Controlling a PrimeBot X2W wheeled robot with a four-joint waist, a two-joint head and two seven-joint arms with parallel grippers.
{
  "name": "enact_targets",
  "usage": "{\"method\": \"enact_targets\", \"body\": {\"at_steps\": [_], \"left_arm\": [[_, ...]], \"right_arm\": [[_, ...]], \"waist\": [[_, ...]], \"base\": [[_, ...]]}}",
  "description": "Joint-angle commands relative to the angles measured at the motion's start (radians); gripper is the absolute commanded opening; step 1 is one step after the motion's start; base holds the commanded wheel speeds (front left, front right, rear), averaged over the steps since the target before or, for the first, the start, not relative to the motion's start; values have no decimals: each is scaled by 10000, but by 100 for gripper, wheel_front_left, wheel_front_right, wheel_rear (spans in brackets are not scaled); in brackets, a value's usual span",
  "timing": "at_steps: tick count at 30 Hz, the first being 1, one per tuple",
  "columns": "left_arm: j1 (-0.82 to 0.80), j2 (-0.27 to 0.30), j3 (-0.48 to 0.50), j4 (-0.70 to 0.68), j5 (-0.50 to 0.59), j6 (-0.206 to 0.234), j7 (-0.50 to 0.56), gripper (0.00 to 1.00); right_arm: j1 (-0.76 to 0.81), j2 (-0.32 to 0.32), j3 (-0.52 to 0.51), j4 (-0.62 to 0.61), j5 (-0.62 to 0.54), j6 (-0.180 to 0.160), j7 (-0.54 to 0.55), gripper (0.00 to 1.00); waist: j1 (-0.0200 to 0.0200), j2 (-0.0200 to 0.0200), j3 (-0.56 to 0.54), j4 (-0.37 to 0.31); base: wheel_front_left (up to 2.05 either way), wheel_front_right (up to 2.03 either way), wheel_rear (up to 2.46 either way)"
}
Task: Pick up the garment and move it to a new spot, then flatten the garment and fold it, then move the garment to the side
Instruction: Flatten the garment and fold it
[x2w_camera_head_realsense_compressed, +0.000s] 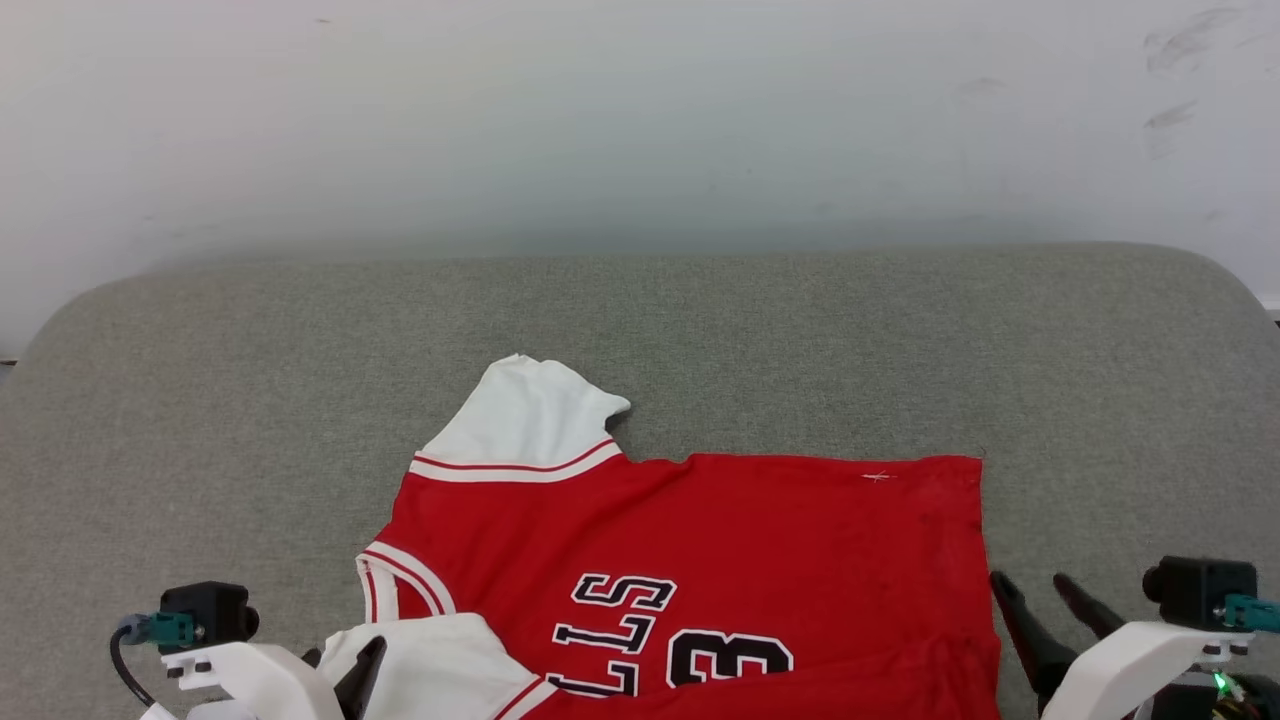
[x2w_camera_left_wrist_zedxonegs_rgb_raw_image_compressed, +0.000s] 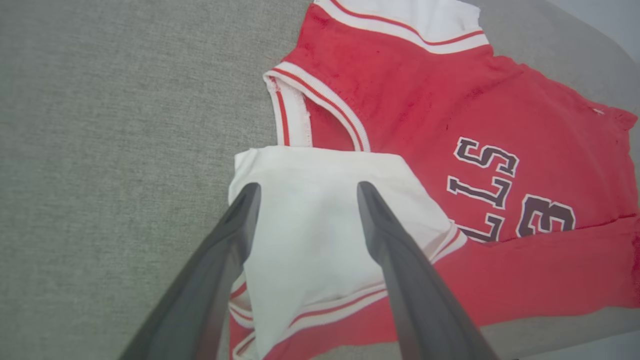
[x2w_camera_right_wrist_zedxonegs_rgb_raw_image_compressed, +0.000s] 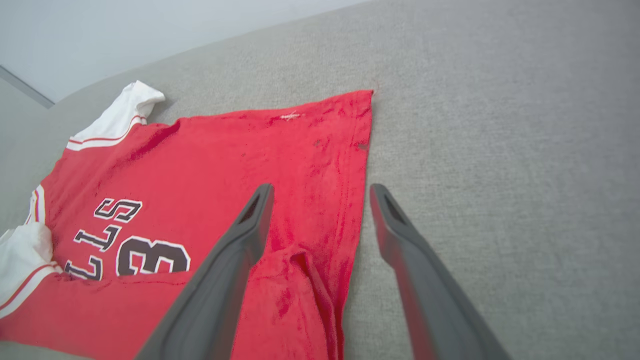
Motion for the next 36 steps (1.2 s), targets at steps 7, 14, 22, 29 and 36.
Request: {"method": "enact_targets", "body": {"at_steps": [7, 14, 22, 29, 36], "left_arm": [[-1175, -96, -76, 142, 840, -147, -932, 100], [-3077, -401, 0, 636, 1706, -420, -2133, 100], [-5754, -654, -200, 2465, 1814, -1200, -1859, 100], [-7731, -392, -614, 4099, 1413, -2149, 197, 100], [-8945, 160, -1016, 5155, 1064, -2464, 2876, 100]], "right_arm": [[-594, 502, -365, -1132, -1201, -5, -1707, 100], [-1330, 659, -424, -1718, -1609, -5, -2312, 100], [-2243, 752, -311, -1956, -1706, -5, -2570, 100], [-2649, 882, -152, -1605, -1569, -5, -2826, 100], [-2800, 972, -11, -1149, -1377, -6, -3098, 100]], "waist": [[0, 0, 327, -281], [0, 0, 1552, -633], [0, 0, 2988, -1195], [0, 0, 3645, -1744], [0, 0, 4021, -2197]], "base": [[0, 0, 0], [0, 0, 0], [0, 0, 0], [0, 0, 0], [0, 0, 0]]}}
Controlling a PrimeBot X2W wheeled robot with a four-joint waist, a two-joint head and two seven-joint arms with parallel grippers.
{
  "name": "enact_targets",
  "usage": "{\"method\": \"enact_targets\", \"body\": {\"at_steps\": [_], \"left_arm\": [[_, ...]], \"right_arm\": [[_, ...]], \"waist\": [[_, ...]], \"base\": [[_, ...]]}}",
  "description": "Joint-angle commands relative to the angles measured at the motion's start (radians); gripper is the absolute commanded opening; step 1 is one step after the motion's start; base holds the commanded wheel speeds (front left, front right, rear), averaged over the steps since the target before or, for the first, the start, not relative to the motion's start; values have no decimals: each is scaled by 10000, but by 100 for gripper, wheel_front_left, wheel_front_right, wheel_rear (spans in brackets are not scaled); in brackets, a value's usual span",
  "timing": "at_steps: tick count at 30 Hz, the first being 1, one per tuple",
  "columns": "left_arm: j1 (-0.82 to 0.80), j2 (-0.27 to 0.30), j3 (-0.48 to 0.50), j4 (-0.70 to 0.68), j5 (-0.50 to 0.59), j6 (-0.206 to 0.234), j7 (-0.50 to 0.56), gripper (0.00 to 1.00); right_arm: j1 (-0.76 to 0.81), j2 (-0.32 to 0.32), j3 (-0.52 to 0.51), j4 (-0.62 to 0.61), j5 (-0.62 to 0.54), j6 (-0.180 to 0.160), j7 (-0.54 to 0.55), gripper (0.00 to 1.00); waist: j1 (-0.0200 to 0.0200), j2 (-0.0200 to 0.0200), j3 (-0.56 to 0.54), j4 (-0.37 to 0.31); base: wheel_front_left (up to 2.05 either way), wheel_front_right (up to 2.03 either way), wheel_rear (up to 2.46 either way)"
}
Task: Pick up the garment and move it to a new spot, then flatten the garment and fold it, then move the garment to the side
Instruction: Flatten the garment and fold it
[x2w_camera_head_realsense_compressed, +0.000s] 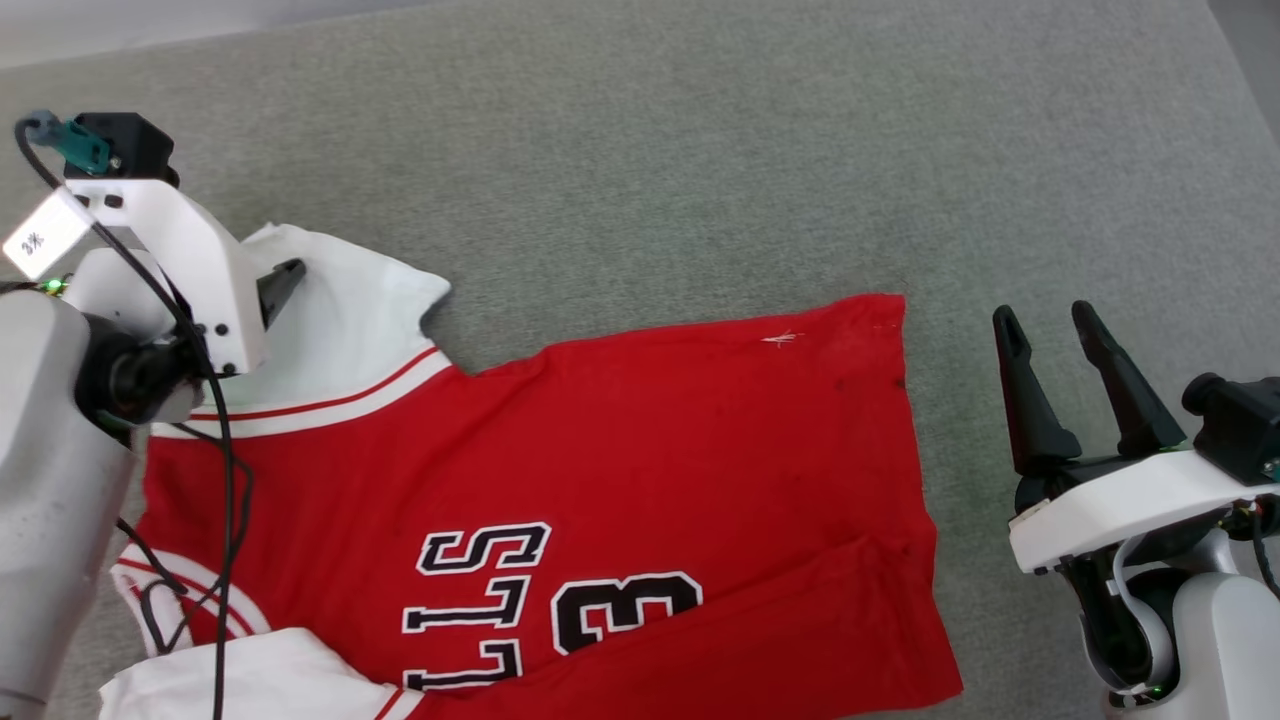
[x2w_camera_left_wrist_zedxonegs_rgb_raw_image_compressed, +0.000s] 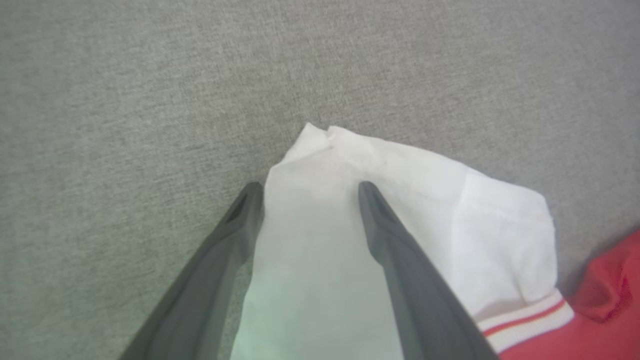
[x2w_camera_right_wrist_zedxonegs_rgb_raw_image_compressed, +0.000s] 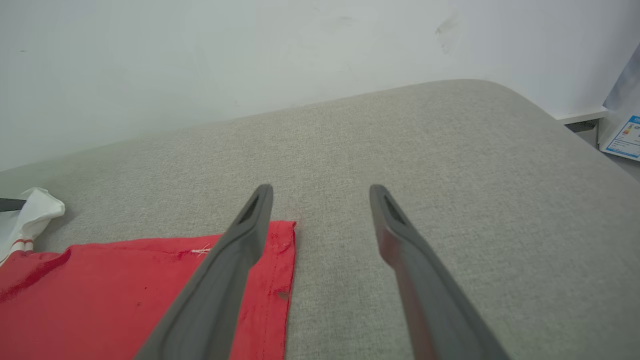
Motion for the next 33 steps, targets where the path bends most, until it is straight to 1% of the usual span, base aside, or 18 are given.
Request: {"method": "enact_targets", "body": {"at_steps": [1, 3, 4, 6, 9, 10, 11, 14, 16, 20, 25, 29, 33], "left_arm": [[-260, 126, -148, 236, -117, -48, 729, 100], [-387, 171, -283, 428, -191, -30, 1442, 100], [-387, 171, -283, 428, -191, -30, 1442, 100], [-304, 130, -500, 600, -297, 32, 2193, 100], [11, -174, -706, 866, -686, 277, 3301, 100], [73, -230, -735, 853, -739, 354, 3445, 64], [98, -263, -748, 810, -726, 409, 3455, 0], [167, -359, -753, 706, -705, 516, 3318, 0], [92, -300, -723, 650, -613, 566, 3140, 0], [-61, -325, -648, 610, -572, 584, 2832, 0], [-445, -397, -546, 348, -478, 456, 2308, 0], [-738, -449, -435, -48, -401, 384, 1769, 0], [-843, -453, -503, -478, -160, 423, 1393, 0]], "right_arm": [[-113, 64, 42, 125, 89, -8, -105, 100], [-144, 81, 53, 258, 149, -8, -153, 100], [-144, 81, 53, 258, 149, -8, -153, 100], [-168, 95, 43, 364, 229, -8, -195, 100], [-199, 108, 35, 569, 400, -7, -159, 100], [-225, 112, 50, 609, 459, -8, -130, 100], [-269, 110, 53, 640, 501, -8, -138, 100], [-344, 110, 63, 832, 655, -7, 69, 100], [-399, 55, 73, 1038, 771, -7, 365, 100], [-710, -308, 238, 1537, 1177, -7, 1056, 100], [-1308, -1273, 864, 2231, 1774, -7, 2706, 100], [-1850, -1957, 1362, 2338, 2178, -8, 3846, 100], [-2411, -2501, 1821, 2447, 2480, -7, 4968, 100]], "waist": [[-3, 0, 197, -239], [-3, 0, 251, -318], [-3, 0, 251, -318], [-3, 0, 296, -370], [-3, 0, 338, -413], [-3, 0, 367, -425], [-3, 0, 393, -432], [-3, 0, 436, -423], [-3, 0, 426, -379], [-3, 0, 300, -212], [-3, 0, 165, 168], [-3, 0, 121, 556], [-3, 0, 170, 980]], "base": [[0, 0, 0], [0, 0, 0], [0, 0, 0], [0, 0, 0], [0, 0, 0], [0, 0, 0], [0, 0, 0], [0, 0, 0], [0, 0, 0], [0, 0, 0], [0, 0, 0], [0, 0, 0], [0, 0, 0]]}}
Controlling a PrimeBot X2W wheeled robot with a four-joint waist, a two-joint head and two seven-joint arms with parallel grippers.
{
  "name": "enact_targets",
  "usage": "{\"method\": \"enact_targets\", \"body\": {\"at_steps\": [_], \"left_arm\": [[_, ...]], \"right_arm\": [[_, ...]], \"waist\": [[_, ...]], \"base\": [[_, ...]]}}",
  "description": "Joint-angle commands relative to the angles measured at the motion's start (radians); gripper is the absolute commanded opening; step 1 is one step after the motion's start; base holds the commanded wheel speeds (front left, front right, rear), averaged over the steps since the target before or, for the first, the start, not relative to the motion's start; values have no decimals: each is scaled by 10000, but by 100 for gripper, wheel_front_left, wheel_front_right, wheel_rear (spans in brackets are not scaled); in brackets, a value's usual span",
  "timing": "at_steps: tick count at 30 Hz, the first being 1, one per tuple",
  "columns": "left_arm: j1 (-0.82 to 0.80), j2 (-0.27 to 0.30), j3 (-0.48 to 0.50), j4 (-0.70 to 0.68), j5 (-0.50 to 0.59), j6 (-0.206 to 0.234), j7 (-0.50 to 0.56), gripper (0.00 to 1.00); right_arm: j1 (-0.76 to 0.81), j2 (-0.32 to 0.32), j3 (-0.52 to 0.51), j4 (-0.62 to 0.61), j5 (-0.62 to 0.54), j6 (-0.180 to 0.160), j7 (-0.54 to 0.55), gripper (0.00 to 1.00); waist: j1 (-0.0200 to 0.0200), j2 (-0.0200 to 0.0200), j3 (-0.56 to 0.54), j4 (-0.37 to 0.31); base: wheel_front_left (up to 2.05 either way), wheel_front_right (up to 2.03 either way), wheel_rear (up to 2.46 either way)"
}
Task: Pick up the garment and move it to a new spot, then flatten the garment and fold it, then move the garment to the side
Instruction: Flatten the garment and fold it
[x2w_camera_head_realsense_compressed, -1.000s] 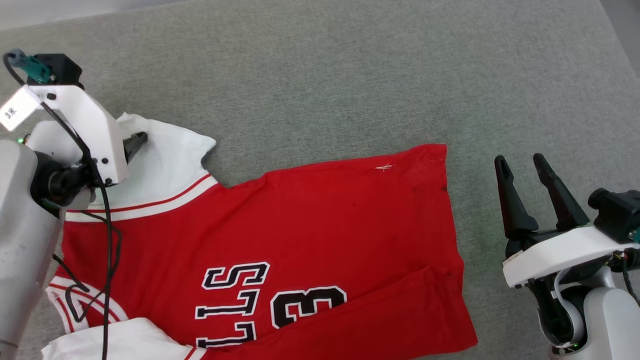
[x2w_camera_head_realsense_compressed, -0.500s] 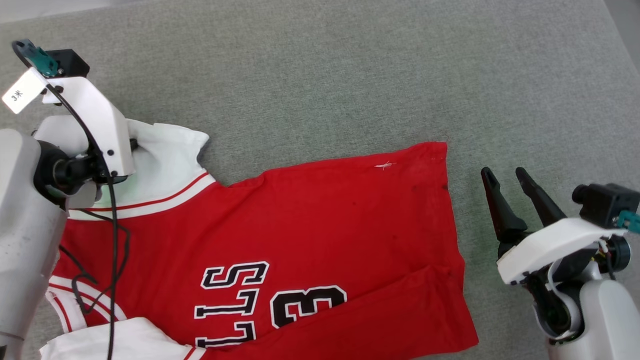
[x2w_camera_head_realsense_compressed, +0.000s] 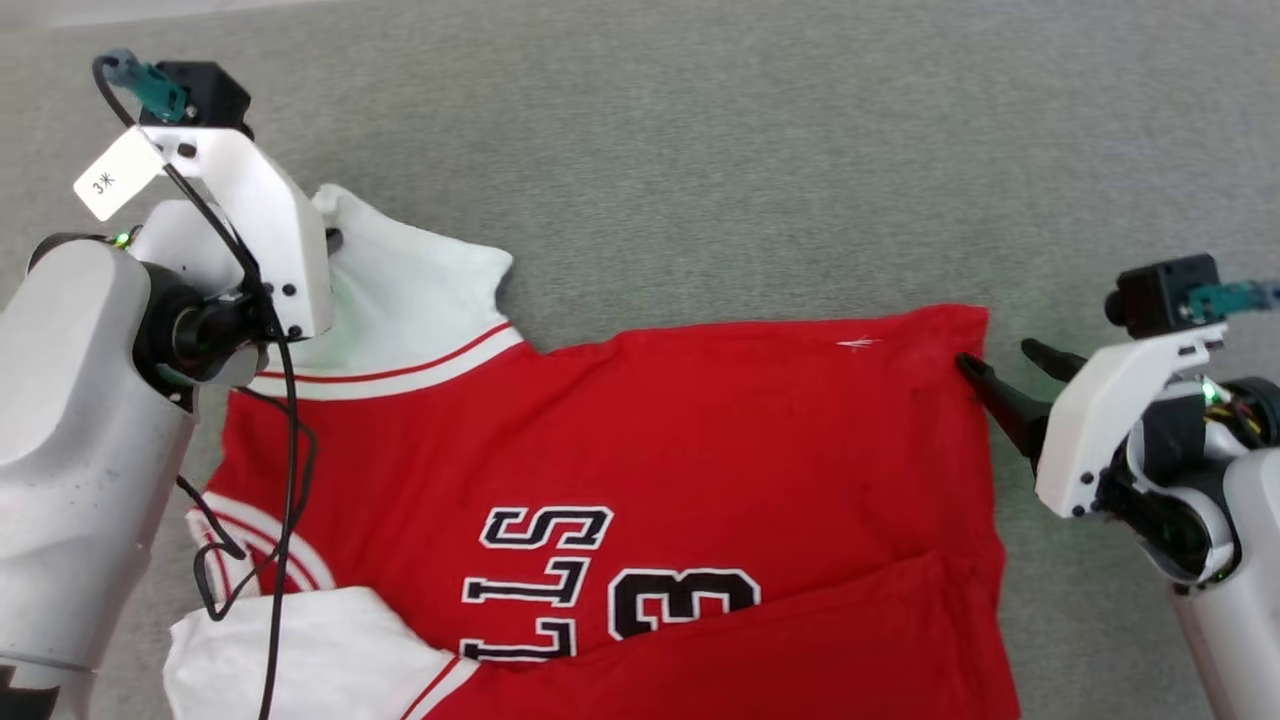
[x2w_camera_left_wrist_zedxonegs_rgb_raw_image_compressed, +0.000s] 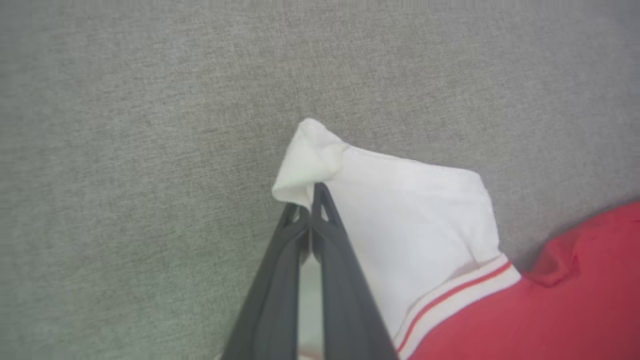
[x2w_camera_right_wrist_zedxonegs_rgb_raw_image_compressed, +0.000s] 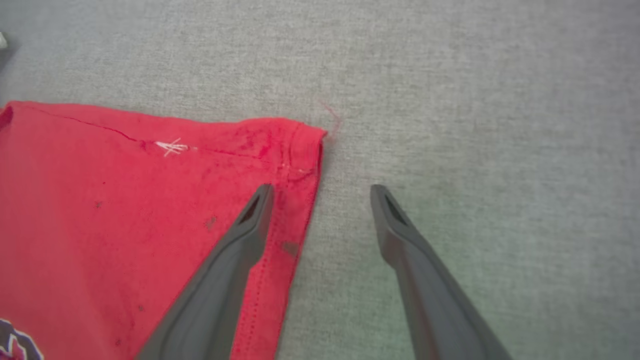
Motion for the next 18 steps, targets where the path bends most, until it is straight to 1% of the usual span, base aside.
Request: {"method": "enact_targets", "body": {"at_steps": [1, 4, 8, 10, 11, 12, 13, 15, 18], "left_arm": [[-118, -56, 16, -156, -5, -1, -132, 0], [-130, -121, -15, -490, 64, -30, -345, 0], [13, -199, -4, -771, 43, -76, -577, 0], [105, -236, 6, -890, 34, -104, -739, 0], [158, -227, 26, -921, 18, -114, -810, 0], [207, -227, 44, -968, 8, -112, -883, 0], [263, -226, 53, -996, 15, -123, -940, 0], [337, -252, 54, -1044, -26, -161, -1044, 0], [479, -244, 103, -1037, -62, -214, -1258, 0]], "right_arm": [[-318, -149, 197, 34, 107, -5, 271, 100], [-741, -501, 572, 202, 166, -6, 966, 100], [-1084, -741, 1138, 659, 311, -5, 1779, 100], [-1005, -752, 1400, 1051, 463, -5, 2409, 100], [-935, -753, 1525, 1233, 508, -3, 2720, 62], [-909, -763, 1614, 1350, 593, -3, 2880, 33], [-880, -760, 1690, 1455, 692, -3, 3041, 0], [-857, -808, 1776, 1546, 779, -3, 3148, 0], [-1048, -946, 1583, 1423, 790, -5, 2817, 0]], "waist": [[-1, 0, 59, 298], [-1, 0, 154, 590], [-1, 0, 264, 885], [-1, 0, 286, 1006], [-1, 0, 284, 1051], [-1, 0, 287, 1092], [-1, 0, 281, 1122], [-1, 0, 247, 1170], [-1, 0, 125, 1189]], "base": [[0, 0, 0], [0, 0, 0], [0, 0, 0], [0, 0, 0], [0, 0, 0], [0, 0, 0], [0, 0, 0], [0, 0, 0], [0, 0, 0]]}}
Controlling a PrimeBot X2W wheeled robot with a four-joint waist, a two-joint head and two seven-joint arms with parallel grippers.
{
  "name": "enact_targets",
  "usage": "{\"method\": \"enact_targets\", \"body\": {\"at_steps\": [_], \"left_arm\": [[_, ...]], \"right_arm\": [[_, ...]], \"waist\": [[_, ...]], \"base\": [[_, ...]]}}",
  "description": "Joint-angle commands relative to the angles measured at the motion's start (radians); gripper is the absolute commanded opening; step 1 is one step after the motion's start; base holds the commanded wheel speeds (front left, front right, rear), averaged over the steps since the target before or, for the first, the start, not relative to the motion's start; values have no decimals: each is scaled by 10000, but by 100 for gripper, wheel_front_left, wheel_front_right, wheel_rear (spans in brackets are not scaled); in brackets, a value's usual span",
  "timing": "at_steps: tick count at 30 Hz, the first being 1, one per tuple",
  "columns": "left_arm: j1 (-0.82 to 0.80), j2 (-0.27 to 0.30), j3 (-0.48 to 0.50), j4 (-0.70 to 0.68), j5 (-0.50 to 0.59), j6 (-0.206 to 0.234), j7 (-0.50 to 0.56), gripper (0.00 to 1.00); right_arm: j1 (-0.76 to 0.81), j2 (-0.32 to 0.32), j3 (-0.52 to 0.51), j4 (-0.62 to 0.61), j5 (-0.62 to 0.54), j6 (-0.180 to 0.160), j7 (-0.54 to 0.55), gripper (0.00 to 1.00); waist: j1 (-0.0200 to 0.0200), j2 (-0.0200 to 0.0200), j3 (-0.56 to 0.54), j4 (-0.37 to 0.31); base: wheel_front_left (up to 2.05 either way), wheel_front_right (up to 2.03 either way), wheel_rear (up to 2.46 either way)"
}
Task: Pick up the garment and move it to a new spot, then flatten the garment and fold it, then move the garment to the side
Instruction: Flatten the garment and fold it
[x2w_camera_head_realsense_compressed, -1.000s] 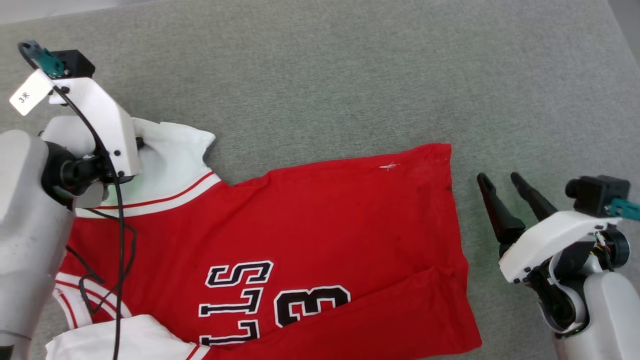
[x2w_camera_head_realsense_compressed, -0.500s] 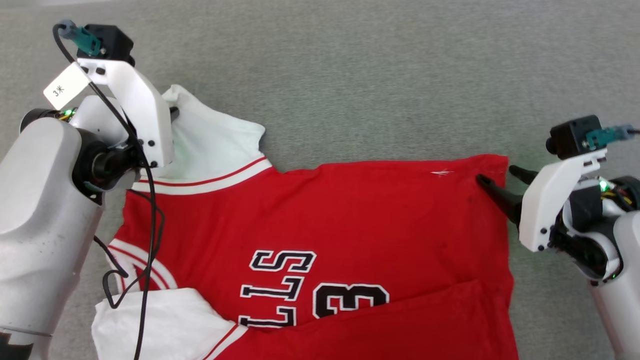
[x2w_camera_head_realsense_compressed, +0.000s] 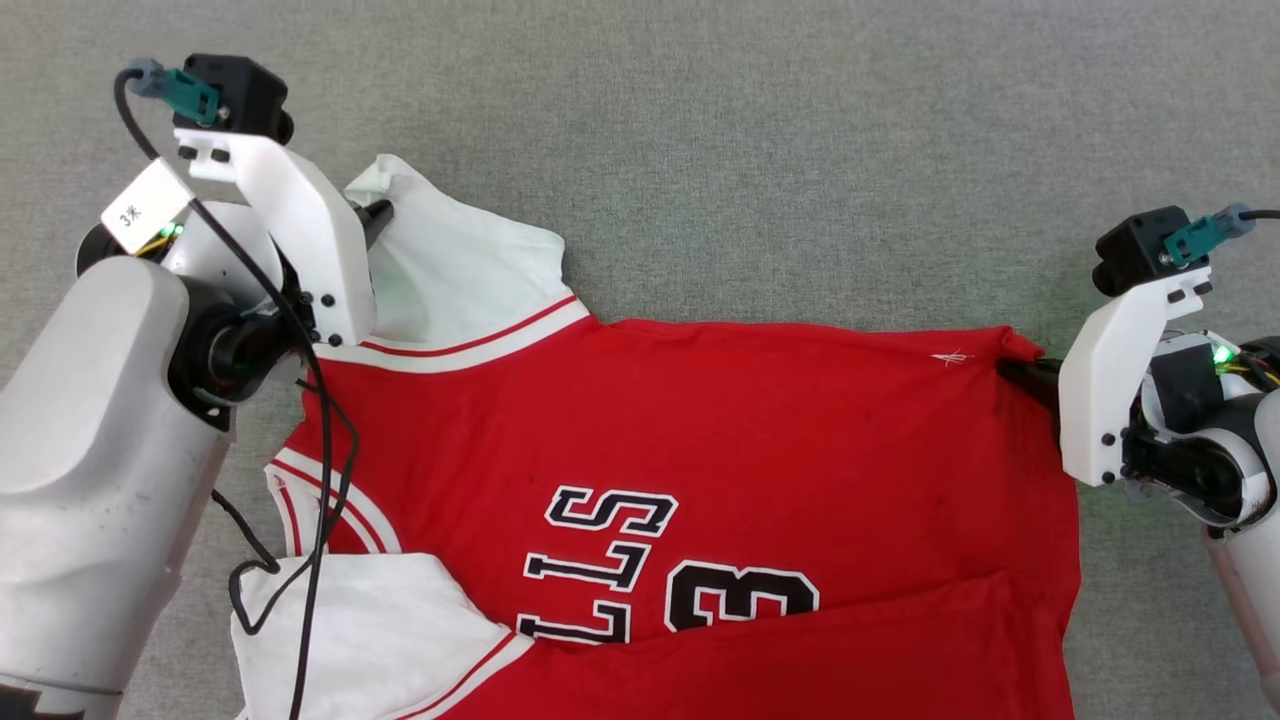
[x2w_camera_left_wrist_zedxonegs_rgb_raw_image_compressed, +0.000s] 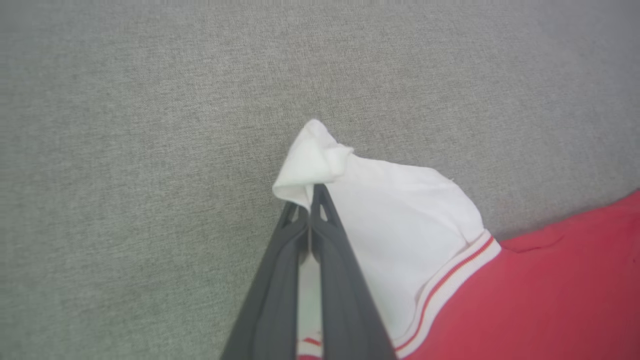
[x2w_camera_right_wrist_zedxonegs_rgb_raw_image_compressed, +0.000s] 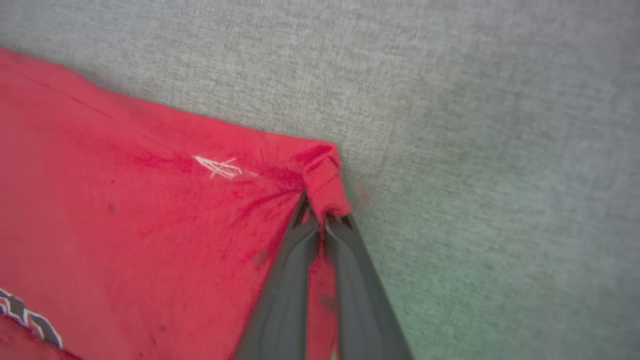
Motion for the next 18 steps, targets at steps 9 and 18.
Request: {"method": "enact_targets", "body": {"at_steps": [9, 18], "left_arm": [[1133, 455, 313, -523, 164, 42, -1179, 0], [4096, 1021, 743, -2341, -130, 849, -2248, 0]], "right_arm": [[701, 317, -911, -719, -530, -9, -1431, 0], [3046, 1045, -2038, -1492, -987, -9, -1944, 0]], "waist": [[0, 0, -998, -94], [0, 0, -2199, 109]], "base": [[0, 0, 0], [0, 0, 0]]}}
